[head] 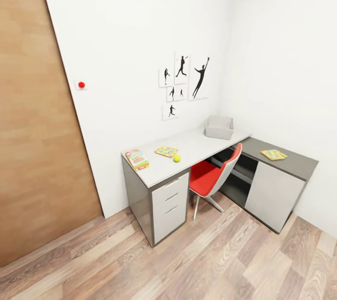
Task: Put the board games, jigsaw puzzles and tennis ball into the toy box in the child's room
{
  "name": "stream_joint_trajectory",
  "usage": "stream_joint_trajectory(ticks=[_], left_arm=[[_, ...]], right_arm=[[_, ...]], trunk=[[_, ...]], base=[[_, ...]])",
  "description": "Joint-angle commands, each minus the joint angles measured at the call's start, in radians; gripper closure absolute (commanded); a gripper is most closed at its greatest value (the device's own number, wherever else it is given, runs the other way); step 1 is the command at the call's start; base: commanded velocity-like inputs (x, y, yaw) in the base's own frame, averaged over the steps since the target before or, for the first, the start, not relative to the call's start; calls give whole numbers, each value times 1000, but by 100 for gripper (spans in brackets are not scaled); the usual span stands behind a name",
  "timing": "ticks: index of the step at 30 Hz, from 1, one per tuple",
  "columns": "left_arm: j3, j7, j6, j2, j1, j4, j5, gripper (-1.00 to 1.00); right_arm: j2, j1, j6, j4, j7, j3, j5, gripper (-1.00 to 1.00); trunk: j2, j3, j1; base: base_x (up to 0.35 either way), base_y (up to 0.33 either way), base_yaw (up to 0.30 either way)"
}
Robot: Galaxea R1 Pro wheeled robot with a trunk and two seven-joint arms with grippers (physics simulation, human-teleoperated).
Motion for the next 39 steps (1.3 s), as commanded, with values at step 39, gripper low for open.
stream_joint_trajectory(ticks=[39], left_arm=[[-1,0,-3,0,0,1,0,-100]], right_arm=[[0,0,-3,0,0,-1,-1,-100]], trunk=[[216,96,-119]], base=[[0,0,-278]])
